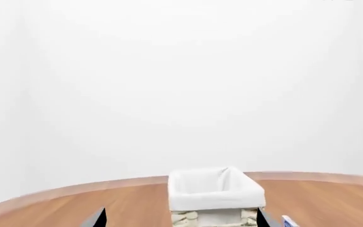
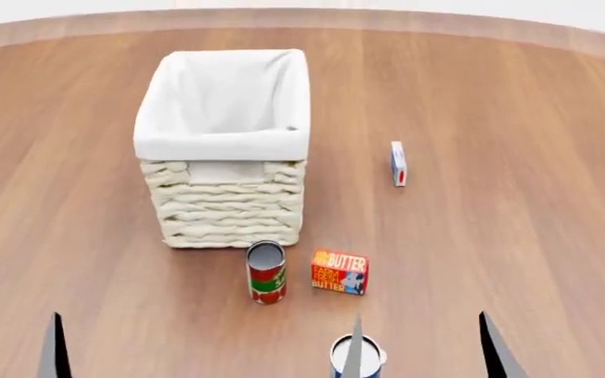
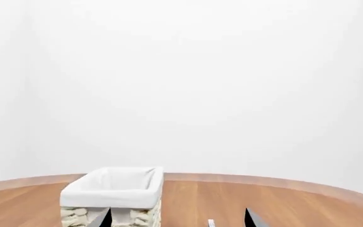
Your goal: Pick up the alphabet soup and put it in the basket.
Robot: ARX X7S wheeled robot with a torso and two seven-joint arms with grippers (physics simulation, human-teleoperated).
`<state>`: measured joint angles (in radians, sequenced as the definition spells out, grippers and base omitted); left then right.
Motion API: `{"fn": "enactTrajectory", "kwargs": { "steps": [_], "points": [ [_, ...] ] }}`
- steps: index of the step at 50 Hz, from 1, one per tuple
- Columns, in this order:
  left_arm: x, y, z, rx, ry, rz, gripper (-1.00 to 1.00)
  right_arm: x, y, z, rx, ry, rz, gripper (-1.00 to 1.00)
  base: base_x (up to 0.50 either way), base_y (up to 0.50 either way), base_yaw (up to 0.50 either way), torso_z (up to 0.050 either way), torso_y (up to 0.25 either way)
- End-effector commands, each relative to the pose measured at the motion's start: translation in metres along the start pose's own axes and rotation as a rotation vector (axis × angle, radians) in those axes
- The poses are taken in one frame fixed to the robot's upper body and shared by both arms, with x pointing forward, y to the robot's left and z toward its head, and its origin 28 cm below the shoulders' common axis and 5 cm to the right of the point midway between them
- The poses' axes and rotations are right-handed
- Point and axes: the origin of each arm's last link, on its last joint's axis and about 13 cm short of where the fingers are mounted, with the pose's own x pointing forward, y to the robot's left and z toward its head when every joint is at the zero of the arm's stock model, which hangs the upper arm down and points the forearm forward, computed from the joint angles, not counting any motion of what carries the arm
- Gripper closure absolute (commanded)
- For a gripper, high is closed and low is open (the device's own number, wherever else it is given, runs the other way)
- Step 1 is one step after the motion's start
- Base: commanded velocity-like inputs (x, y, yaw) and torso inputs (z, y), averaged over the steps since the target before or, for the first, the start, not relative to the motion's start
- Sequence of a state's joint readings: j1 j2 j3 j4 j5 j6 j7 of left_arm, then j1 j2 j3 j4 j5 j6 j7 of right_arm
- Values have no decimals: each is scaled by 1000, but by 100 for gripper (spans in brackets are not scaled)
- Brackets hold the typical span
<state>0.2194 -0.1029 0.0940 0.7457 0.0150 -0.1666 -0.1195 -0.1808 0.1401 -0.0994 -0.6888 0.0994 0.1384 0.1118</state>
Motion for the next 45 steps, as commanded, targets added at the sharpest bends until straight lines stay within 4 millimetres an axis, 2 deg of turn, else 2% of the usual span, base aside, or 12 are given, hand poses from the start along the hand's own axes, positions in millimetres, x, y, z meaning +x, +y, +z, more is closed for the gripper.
{"fn": "enactTrajectory", "kwargs": {
  "steps": [1,27,28,31,35,36,45],
  "points": [
    [-2,0,5,2,-13,2,-100,-2,1,5,10,-14,10,-100,500,0,0,0,0],
    [-2,-1,4,4,-2,2,-100,-2,1,4,11,-5,8,-100,500,0,0,0,0],
    [-2,-1,4,4,-2,1,-100,0,1,10,10,-3,7,-100,500,0,0,0,0],
    [-2,-1,4,4,0,0,-100,-2,1,2,11,6,-5,-100,500,0,0,0,0],
    [-2,-1,3,4,0,0,-100,-3,0,2,-8,2,-10,-100,0,0,0,0,4],
    [-2,-1,3,6,3,2,-100,-3,0,2,35,16,-1,-100,0,0,0,0,0],
    [-1,-1,2,5,6,0,-100,-2,0,1,6,17,-5,-100,0,482,0,0,0]
  ]
}}
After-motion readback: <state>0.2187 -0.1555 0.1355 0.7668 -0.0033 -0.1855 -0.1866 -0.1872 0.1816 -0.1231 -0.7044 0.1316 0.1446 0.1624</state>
